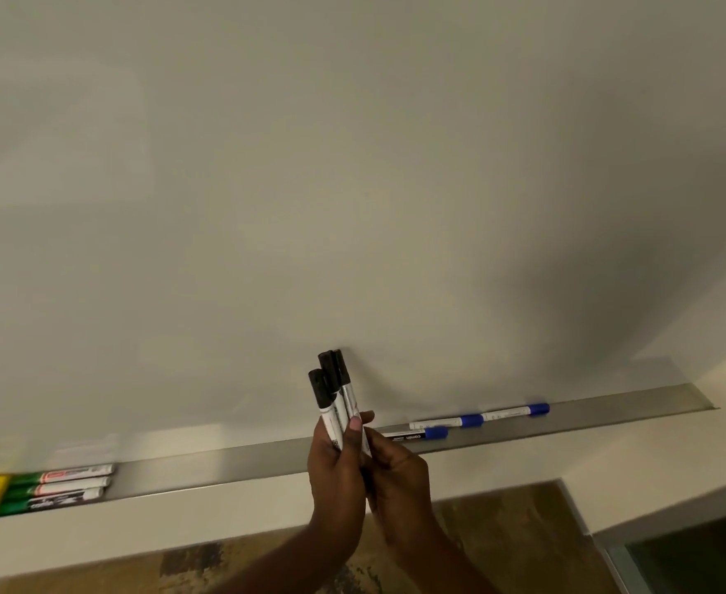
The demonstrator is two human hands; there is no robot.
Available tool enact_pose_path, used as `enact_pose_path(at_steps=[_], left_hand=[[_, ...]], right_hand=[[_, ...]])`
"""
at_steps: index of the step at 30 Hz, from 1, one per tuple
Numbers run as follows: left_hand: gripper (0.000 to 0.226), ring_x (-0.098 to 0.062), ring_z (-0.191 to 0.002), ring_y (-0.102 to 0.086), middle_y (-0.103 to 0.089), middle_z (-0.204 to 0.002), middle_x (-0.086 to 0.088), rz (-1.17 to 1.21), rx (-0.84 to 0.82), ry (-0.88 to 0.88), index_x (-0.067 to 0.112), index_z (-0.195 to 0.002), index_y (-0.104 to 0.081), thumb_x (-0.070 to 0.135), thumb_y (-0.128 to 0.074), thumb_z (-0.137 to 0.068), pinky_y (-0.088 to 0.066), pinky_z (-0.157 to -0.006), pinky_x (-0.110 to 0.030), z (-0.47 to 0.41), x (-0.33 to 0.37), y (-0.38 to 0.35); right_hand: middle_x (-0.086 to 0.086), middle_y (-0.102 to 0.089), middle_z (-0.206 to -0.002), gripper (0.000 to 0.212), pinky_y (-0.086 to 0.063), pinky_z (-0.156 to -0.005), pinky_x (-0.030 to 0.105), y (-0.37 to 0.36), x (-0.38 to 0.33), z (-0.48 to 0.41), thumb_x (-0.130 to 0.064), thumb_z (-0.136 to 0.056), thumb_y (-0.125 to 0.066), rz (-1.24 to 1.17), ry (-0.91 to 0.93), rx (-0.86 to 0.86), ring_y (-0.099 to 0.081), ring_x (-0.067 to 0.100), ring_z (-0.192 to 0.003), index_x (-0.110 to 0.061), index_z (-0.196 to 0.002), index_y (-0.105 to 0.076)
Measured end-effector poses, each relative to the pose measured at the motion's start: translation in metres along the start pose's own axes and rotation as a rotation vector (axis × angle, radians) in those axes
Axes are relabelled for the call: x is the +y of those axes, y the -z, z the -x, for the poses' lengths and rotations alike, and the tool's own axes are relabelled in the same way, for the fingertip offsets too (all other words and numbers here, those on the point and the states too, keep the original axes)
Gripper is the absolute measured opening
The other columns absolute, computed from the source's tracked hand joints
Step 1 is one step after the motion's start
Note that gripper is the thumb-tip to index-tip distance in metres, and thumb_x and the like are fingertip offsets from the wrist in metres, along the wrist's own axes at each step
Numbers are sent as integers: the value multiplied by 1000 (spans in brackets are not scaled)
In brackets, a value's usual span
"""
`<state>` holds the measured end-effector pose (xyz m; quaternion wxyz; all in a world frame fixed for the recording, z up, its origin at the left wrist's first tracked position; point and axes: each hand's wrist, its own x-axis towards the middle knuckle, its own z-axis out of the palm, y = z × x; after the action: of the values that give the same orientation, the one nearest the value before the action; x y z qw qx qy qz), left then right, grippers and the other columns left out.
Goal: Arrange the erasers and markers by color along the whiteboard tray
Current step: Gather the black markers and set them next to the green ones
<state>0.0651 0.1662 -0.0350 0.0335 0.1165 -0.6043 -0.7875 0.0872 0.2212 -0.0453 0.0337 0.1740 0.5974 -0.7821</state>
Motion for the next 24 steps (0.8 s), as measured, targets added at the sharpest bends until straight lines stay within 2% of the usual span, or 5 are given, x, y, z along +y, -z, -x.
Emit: enact_pose_path(at_steps=[5,11,17,20,24], left_hand=[[25,-7,-94,-67,-72,-101,3,31,60,20,17,-117,-59,23,-49,-95,-53,-69,-13,0,2,18],[36,-16,-93,-67,-72,-102,2,-4,136,-11,20,-114,-60,41,-49,-87,-52,-82,-34,-1,10,44],[39,-14,-96,-66,-72,-103,7,-61,220,-23,25,-116,-59,47,-47,-87,-54,-82,-32,0,21,79],[34,-20,-105,-61,-68,-113,5,-92,242,-22,32,-120,-53,46,-47,-89,-51,-92,-46,-1,25,99],[27,-25,-106,-59,-66,-114,3,-98,269,-41,39,-113,-54,48,-47,-89,-50,-88,-54,-7,32,126]], right_hand=[[-8,-75,-98,13,-55,-75,21,-16,-3,6,-27,-90,-62,153,13,-65,-70,10,-93,-27,-97,-73],[1,-72,-105,21,-55,-71,14,-42,1,13,-18,-98,-50,222,-48,-178,-68,14,-100,-17,-112,-66],[2,-73,-105,25,-58,-86,30,-70,-3,14,-24,-98,-51,330,-136,-339,-69,17,-99,-15,-115,-67],[4,-74,-105,25,-56,-93,38,-85,-1,12,-23,-99,-50,373,-162,-445,-69,19,-101,-17,-116,-67],[7,-74,-103,24,-54,-95,46,-109,4,13,-23,-99,-49,379,-165,-494,-70,21,-100,-22,-111,-69]])
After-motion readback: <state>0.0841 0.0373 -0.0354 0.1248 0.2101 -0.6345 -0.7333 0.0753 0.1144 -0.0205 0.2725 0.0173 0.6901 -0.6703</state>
